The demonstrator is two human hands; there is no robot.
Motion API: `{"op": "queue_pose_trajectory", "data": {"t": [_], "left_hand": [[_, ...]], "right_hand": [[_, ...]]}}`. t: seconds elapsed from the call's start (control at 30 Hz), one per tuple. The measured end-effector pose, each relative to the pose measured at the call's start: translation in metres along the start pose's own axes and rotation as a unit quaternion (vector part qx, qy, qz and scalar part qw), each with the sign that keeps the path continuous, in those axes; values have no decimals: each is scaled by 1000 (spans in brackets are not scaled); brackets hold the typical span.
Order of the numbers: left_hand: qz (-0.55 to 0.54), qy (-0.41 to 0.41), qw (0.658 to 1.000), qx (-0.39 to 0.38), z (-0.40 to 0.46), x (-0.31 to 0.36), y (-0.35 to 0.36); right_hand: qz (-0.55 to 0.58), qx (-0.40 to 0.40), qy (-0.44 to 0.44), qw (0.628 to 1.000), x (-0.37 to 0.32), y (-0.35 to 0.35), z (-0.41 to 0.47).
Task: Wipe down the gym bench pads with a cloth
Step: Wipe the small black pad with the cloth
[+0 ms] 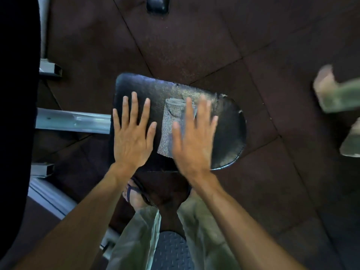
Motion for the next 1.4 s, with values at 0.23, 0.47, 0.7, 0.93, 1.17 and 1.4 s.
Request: {"op": "queue_pose_trajectory", "data": {"t": [0.23,0.47,0.7,0.93,1.17,1.4], "left_hand": [[-12,9,1000,15,-1,-3,0],[-19,4,1000,17,-1,-1,-1],[2,-2,1000,17,-4,-1,3],[-5,2,1000,15,-1,-1,-1],[-5,-4,1000,15,-2,1,2],[-3,-3,1000,16,-2,0,0]], "right_hand": [[-112,-1,31,993,-18,51,-11],[-172,-38,-28,984,73,6,-48],[-104,24,123,987,28,13,45],[-159,-72,-165,971,46,15,-41],[-125,-26,-3,992,98,-15,-17],[-113,-66,-122,984,35,17,-13]]}}
Point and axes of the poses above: each hand's wrist, its own z-axis towards the middle knuckle, its own y-axis out of the palm, x = y × z, the point moved 2 cm from there along z, towards the middle knuckle
